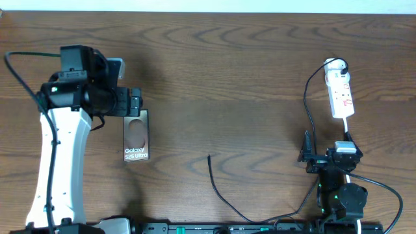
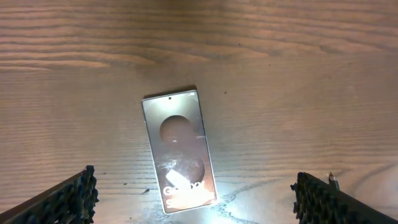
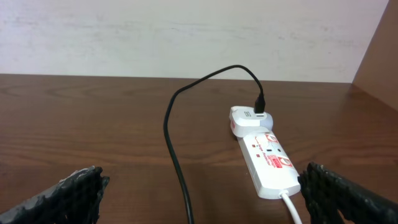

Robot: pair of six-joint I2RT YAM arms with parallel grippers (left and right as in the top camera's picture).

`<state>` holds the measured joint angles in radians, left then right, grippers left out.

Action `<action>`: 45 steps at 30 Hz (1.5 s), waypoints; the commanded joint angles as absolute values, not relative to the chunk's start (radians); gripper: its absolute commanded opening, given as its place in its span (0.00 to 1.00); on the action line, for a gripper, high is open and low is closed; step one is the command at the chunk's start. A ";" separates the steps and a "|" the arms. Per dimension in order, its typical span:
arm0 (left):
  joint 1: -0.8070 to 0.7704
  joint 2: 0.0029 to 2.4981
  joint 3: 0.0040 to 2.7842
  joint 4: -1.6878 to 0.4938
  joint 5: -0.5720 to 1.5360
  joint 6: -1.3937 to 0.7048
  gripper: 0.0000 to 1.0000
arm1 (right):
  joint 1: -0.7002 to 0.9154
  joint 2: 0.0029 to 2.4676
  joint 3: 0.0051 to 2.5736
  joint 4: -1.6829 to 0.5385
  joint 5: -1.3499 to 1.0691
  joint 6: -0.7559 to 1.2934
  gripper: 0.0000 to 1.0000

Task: Plug charger to phone and switch on socket
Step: 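Move the left gripper over the Galaxy phone and lower toward it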

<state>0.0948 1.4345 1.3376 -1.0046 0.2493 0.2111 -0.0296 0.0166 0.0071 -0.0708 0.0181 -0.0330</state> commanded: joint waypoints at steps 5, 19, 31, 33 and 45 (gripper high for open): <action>0.088 1.467 1.356 -1.005 0.347 0.224 0.99 | -0.026 0.008 0.006 -0.075 0.020 -0.023 0.99; 0.088 1.467 1.353 -1.002 0.347 0.211 0.98 | -0.026 0.008 0.006 -0.075 0.020 -0.023 0.99; 0.019 1.551 1.293 -1.047 0.157 0.072 0.98 | -0.026 0.008 0.006 -0.075 0.020 -0.024 0.99; -0.002 1.584 1.293 -1.042 0.105 0.036 0.98 | -0.026 0.008 0.006 -0.075 0.020 -0.024 0.99; -0.017 1.767 1.287 -1.011 0.084 0.025 0.98 | -0.026 0.008 0.006 -0.075 0.020 -0.024 0.99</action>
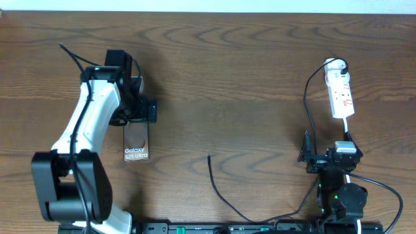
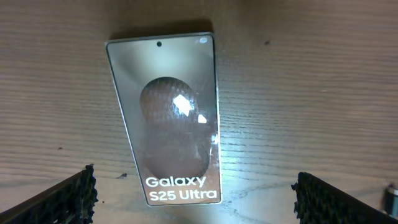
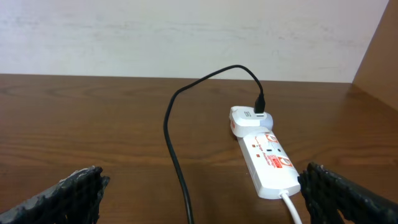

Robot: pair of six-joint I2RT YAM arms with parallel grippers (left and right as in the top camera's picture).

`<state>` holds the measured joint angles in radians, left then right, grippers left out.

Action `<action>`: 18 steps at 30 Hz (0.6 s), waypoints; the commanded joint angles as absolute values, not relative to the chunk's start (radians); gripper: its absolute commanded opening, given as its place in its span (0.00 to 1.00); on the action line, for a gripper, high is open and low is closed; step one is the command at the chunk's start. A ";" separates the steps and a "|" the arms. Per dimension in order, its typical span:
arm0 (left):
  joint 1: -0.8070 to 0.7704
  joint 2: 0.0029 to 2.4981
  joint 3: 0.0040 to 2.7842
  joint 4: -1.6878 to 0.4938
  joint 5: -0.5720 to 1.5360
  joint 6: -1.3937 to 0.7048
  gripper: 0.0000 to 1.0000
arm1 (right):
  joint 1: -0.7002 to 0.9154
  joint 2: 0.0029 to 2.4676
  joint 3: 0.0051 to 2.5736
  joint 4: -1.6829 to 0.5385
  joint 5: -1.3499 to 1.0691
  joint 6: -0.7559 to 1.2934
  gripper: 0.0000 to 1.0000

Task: Plug charger to phone and switch on socket
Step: 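Move the left gripper over the Galaxy phone and lower toward it, then lower the left gripper onto the phone and align fingers on its sides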

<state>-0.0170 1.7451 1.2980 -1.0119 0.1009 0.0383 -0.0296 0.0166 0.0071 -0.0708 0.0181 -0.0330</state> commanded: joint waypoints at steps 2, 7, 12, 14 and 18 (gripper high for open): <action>-0.017 1.774 1.271 -1.004 0.086 0.025 0.98 | -0.026 0.008 0.006 -0.075 0.020 -0.024 0.99; -0.016 1.775 1.222 -0.965 0.085 0.039 0.98 | -0.026 0.008 0.006 -0.075 0.020 -0.023 0.99; -0.006 1.775 1.164 -0.918 0.086 0.045 0.98 | -0.026 0.008 0.006 -0.075 0.020 -0.024 0.99; 0.003 1.775 1.149 -0.901 0.085 0.045 0.98 | -0.026 0.008 0.006 -0.075 0.020 -0.024 0.99; 0.036 1.775 1.127 -0.872 0.086 0.044 0.98 | -0.026 0.008 0.006 -0.075 0.020 -0.023 0.99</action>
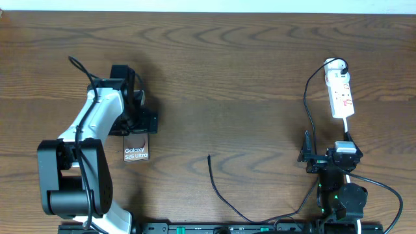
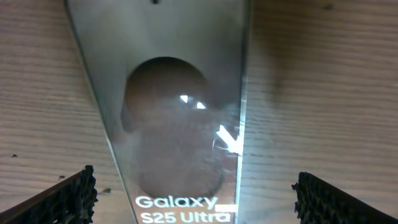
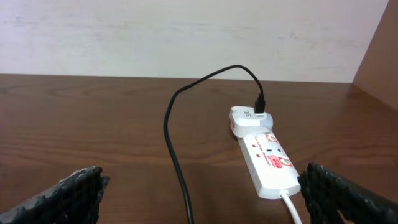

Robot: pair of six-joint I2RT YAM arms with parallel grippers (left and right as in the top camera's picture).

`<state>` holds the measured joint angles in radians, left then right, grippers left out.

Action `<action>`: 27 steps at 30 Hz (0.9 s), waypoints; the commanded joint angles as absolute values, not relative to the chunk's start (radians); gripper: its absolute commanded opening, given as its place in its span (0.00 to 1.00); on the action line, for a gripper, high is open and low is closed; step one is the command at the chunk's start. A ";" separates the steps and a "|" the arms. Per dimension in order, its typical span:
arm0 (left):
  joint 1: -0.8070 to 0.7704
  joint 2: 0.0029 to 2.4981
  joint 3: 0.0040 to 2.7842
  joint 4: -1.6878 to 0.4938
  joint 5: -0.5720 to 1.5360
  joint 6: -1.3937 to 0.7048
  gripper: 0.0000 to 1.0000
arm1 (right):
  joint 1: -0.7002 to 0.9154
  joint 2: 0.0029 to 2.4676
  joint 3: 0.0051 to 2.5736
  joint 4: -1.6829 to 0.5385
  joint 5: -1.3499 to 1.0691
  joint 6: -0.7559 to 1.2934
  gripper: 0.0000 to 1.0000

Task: Plug charger to phone and switch on socket
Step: 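Lower the left gripper onto the phone and align fingers on its sides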

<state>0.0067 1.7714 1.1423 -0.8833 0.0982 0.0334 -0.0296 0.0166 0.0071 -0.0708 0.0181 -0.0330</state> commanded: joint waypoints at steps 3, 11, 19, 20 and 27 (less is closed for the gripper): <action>0.062 1.775 1.116 -0.860 0.105 0.045 0.98 | -0.026 0.008 0.006 -0.075 0.020 -0.024 0.99; 0.066 1.775 1.114 -0.853 0.168 0.077 0.98 | -0.026 0.008 0.006 -0.075 0.020 -0.024 0.99; 0.066 1.775 1.075 -0.775 0.168 0.076 0.98 | -0.026 0.008 0.006 -0.075 0.020 -0.024 0.99; 0.066 1.775 1.062 -0.760 0.168 0.077 0.98 | -0.026 0.008 0.006 -0.075 0.020 -0.024 0.99; 0.066 1.775 1.020 -0.727 0.163 0.086 0.98 | -0.026 0.008 0.006 -0.075 0.020 -0.024 0.99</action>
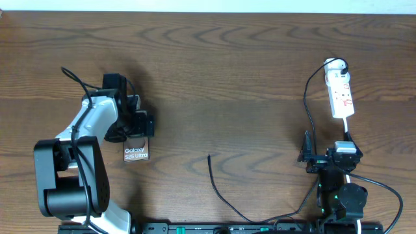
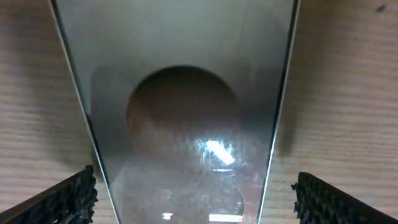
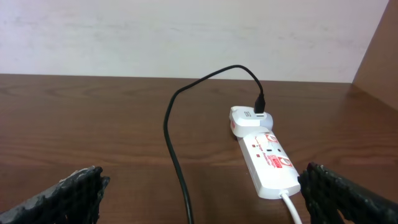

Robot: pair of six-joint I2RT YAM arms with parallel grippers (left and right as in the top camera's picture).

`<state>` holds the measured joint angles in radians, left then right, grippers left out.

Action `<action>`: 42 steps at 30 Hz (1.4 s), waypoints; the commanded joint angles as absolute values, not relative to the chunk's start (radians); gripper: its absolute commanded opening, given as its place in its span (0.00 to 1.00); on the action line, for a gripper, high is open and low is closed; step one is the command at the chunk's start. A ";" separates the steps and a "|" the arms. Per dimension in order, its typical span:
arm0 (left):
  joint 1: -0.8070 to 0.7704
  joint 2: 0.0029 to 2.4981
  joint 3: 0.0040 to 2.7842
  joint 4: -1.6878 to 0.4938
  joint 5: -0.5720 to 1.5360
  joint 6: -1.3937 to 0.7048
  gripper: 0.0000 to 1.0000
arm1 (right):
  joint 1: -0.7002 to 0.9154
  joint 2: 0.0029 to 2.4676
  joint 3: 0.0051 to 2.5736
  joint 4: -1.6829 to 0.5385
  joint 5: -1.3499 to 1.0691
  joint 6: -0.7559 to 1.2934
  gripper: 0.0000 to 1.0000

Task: Plug charger to phone and switch on socket
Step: 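Lower the left gripper onto the phone and align fingers on its sides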

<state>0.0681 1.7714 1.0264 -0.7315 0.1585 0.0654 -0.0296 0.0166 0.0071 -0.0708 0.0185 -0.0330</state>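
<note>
The phone [image 2: 186, 93] lies screen up on the wooden table and fills the left wrist view. Its lower end with the "Galaxy S25 Ultra" lettering shows in the overhead view [image 1: 136, 153]. My left gripper [image 1: 133, 123] hangs low over the phone's upper half, open, one finger on each side of it [image 2: 199, 208]. The black charger cable [image 1: 221, 188] ends free at mid-table. Its other end runs to the white adapter [image 3: 247, 119] in the white power strip [image 3: 268, 163]. My right gripper [image 3: 205, 199] is open and holds nothing, short of the strip [image 1: 341, 94].
The strip's white lead [image 3: 292, 208] runs back toward the right arm's base. A pale wall [image 3: 186, 37] stands behind the table's far edge. The arm bases and a black rail [image 1: 227, 229] line the near edge.
My left gripper is lower and closer to the phone, which now spans almost the whole left wrist view. The phone, the cable and the right arm have not moved.
My left gripper was open well above the phone, which looked small in its view. At each later moment it was lower over the phone, still open. Now its fingers flank the phone. The right gripper stayed open and still, facing the power strip.
</note>
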 commanded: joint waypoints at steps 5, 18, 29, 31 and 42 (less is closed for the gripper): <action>0.066 1.775 1.020 -0.719 0.126 0.085 0.98 | -0.026 0.008 0.006 -0.075 0.020 -0.024 0.99; 0.066 1.775 1.018 -0.692 0.119 0.085 0.98 | -0.026 0.008 0.006 -0.075 0.020 -0.024 0.99; 0.064 1.775 0.977 -0.644 0.127 0.084 0.98 | -0.026 0.008 0.006 -0.075 0.020 -0.023 0.99; 0.057 1.775 0.973 -0.638 0.126 0.085 0.98 | -0.026 0.008 0.006 -0.075 0.020 -0.024 0.99; 0.036 1.775 0.972 -0.640 0.126 0.085 0.99 | -0.026 0.008 0.006 -0.075 0.020 -0.023 0.99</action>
